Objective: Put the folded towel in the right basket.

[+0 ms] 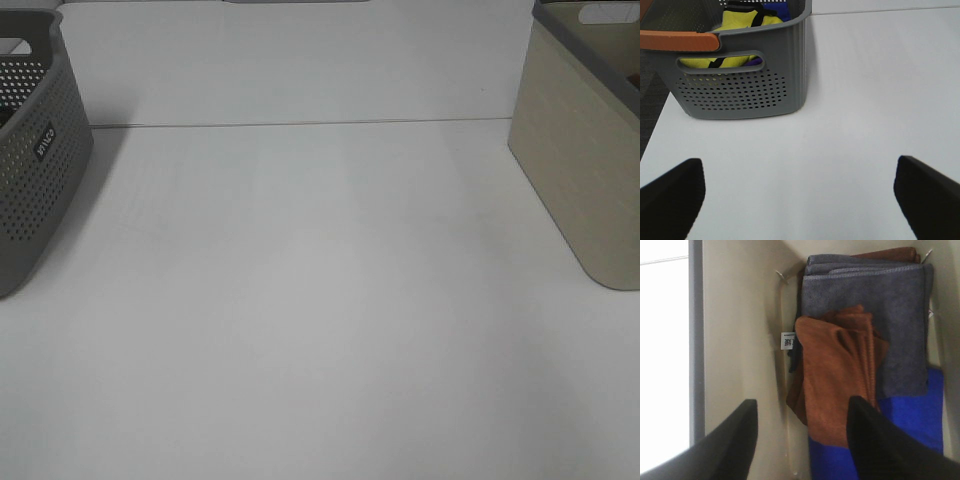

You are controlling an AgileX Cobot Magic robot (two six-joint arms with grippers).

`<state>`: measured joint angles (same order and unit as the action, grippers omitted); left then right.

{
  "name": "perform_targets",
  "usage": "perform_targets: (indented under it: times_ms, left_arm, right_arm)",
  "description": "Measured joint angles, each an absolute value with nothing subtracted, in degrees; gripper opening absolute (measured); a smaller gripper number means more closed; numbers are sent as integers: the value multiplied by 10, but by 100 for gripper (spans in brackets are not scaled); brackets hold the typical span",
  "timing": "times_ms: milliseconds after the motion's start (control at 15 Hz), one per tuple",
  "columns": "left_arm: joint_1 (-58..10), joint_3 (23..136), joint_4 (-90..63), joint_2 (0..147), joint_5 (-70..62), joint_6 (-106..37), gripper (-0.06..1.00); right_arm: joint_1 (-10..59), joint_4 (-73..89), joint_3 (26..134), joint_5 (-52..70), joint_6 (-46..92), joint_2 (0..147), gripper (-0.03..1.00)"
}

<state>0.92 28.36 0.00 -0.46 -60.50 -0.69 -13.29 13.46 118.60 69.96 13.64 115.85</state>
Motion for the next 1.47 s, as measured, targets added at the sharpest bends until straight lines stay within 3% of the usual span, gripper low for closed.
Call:
perform_targets:
  times_ms: [333,733,933,1133,1467]
  left_arm:
    - [9,284,0,-5,-605,-7,97]
    - [9,284,0,-5,-605,-7,97]
    - [9,284,0,-5,-605,-7,97]
    - [9,284,0,-5,-605,-7,97]
    - [9,284,0,-5,-605,-7,97]
  right_arm:
    - [-123,213,1186,700,128,1159,55]
    - [19,103,1186,699,54,1151,70]
    - [63,77,1168,699,27,1111,72]
    - [67,73,1069,698,22,1031,72]
    - [67,49,788,698,22,827,72]
